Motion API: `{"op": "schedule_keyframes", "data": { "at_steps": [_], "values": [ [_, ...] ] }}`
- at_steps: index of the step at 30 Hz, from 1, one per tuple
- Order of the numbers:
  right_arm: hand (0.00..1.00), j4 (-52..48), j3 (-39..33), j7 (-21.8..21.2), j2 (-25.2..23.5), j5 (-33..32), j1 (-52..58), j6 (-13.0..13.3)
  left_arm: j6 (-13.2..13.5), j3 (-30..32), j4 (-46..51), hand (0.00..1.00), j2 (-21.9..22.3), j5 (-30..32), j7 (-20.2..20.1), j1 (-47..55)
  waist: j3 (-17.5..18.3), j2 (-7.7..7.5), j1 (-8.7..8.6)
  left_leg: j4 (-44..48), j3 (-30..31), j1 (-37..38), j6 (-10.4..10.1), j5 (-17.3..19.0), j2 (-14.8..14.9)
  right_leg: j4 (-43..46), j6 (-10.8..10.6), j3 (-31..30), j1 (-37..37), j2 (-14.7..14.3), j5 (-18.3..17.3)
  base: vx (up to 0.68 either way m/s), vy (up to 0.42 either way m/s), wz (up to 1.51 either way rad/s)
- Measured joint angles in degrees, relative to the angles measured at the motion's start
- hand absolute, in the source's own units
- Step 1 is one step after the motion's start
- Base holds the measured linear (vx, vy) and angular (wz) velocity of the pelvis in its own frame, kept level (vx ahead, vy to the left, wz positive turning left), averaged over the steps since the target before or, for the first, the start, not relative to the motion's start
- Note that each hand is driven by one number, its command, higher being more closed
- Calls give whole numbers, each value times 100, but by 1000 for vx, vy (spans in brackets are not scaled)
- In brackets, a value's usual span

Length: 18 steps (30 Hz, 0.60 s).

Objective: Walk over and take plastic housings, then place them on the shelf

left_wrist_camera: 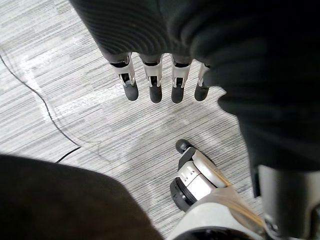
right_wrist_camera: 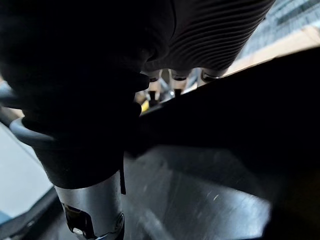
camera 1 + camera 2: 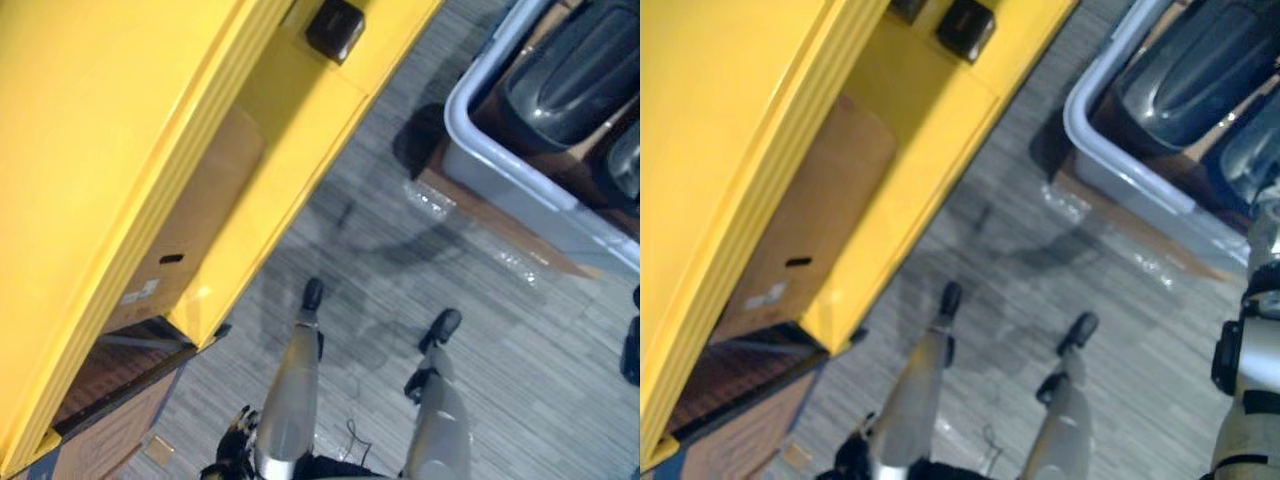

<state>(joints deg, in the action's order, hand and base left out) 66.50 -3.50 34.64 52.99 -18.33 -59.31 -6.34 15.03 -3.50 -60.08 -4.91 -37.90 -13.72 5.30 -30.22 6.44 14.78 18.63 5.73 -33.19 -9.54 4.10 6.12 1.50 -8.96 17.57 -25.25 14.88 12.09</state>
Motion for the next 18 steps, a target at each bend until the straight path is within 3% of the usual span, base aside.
{"op": "schedule_keyframes", "data": {
  "at_steps": [4, 5, 18],
  "values": [
    [0, -12, 152, -54, 96, 1, 0, -70, 110, 11, 16, 0, 25, -42, 28, -51, -5, 10, 28, 18, 8, -106, 1, -3, 0, 16, 1, -4, -101, -2, 0, 0, 0, 0],
    [100, -11, 152, -57, 105, 1, 0, -80, 108, 12, 16, 0, 24, -43, 36, -75, -6, 12, 31, 18, 9, -109, 1, -3, 0, 17, 1, -4, -102, -1, 1, 0, 0, 0],
    [100, -33, 376, -117, 357, -1, 33, -301, 153, 66, 57, 0, 80, -54, 162, -196, -5, 13, 70, 13, 4, -132, -2, -4, 18, 85, 23, -25, -180, -5, -18, -6, 0, -1]
  ]
}}
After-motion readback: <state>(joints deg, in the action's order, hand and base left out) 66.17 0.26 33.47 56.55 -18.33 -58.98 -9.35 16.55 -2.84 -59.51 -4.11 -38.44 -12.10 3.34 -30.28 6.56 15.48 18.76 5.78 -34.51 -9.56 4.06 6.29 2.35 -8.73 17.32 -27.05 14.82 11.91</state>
